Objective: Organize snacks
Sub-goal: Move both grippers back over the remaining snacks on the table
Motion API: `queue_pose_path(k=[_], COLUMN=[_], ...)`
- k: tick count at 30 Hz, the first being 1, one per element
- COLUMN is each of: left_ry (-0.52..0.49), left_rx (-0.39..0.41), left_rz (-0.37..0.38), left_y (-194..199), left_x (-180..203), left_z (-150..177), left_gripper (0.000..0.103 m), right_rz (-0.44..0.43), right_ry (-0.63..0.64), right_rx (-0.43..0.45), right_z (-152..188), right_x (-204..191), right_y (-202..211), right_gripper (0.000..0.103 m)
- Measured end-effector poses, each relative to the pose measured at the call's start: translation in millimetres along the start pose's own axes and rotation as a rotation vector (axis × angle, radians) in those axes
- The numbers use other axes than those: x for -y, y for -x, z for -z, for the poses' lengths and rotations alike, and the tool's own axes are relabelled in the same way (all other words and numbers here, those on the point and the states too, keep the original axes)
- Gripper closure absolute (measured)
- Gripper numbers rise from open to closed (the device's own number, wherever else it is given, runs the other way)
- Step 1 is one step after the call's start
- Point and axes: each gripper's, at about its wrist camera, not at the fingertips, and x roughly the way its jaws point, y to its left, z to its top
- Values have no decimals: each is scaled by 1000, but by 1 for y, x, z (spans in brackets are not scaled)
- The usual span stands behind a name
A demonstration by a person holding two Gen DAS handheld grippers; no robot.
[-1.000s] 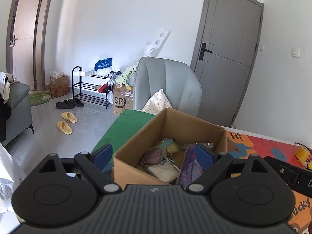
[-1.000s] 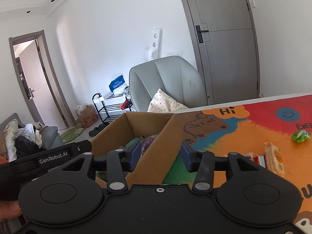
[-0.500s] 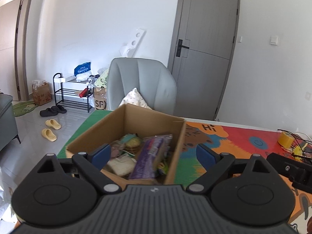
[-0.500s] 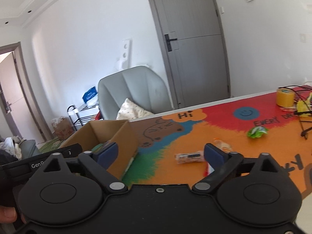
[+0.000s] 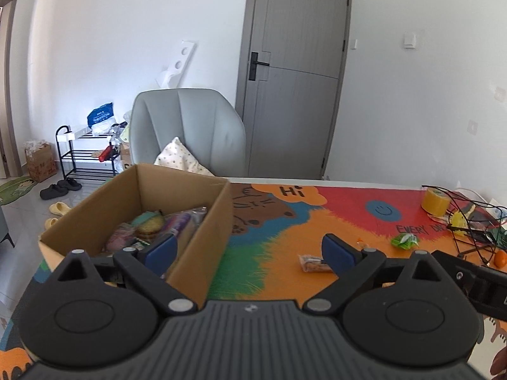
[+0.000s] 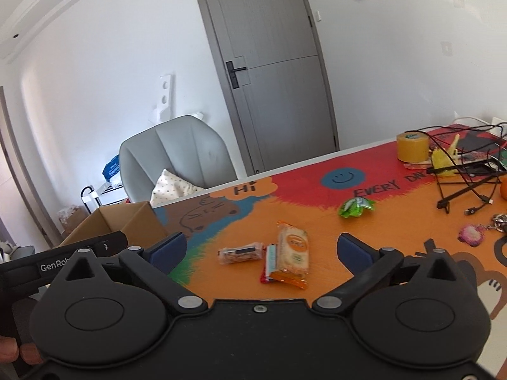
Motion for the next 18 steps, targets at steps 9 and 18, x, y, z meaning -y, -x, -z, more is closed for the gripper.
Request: queue_pose_path(k=[9,18], left_ry=[-35,-43], left_rx=[-6,-44], left_rz=[22,35], left_y=[-15,-40], left_x=[29,40], left_z=[-6,-2], left_gripper=[6,6], right_rz=[40,46], right_ry=[-57,-81], right_rx=[-16,-53], right_z=[3,3], right_x=[32,44], right_y=[-7,-30], right_gripper=[0,9])
